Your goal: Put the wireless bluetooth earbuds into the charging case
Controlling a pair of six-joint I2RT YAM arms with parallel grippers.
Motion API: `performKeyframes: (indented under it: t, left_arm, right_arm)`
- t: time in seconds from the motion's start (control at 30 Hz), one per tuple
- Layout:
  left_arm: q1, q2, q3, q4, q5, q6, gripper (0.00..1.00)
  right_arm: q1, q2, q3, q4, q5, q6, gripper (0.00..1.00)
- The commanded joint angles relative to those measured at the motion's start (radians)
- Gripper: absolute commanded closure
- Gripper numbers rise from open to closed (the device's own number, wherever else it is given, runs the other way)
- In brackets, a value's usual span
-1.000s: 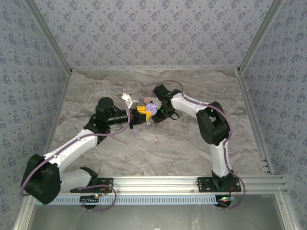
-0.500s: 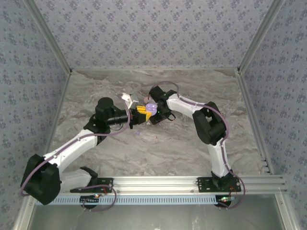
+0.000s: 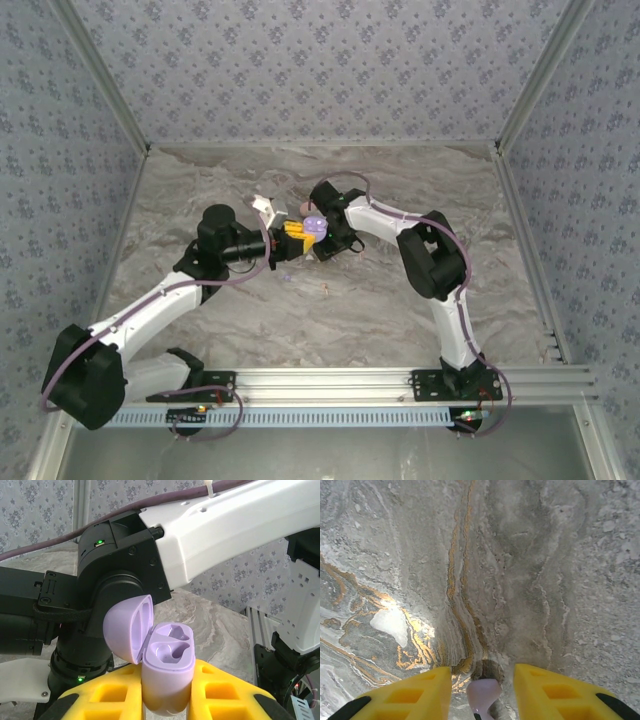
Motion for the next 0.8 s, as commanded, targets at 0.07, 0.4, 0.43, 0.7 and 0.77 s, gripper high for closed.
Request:
performKeyframes:
  t: [0.07, 0.4, 0.43, 0.7, 0.77]
  left_arm:
    - [-0.006, -0.031, -0.008, 0.008, -0.002, 0.023, 0.80]
    - [-0.006, -0.042, -0.015, 0.004, -0.002, 0.029, 0.80]
    - [-0.006, -0.044, -0.015, 0.000, -0.003, 0.031, 0.80]
    - [-0.006, -0.058, -0.012, -0.022, -0.008, 0.044, 0.80]
    - [-0.006, -0.057, -0.013, -0.023, -0.007, 0.043, 0.80]
  right_arm:
    - [0.009, 0.026, 0.023, -0.059, 0.028, 0.003, 0.60]
    - [0.012, 0.033, 0.022, -0.080, 0.057, 0.000, 0.66]
    - [0.013, 0.033, 0.021, -0.080, 0.065, 0.002, 0.67]
    - [-0.018, 0.026, 0.012, -0.081, 0.091, 0.058, 0.75]
    - [-0.025, 0.022, 0.011, -0.082, 0.099, 0.068, 0.75]
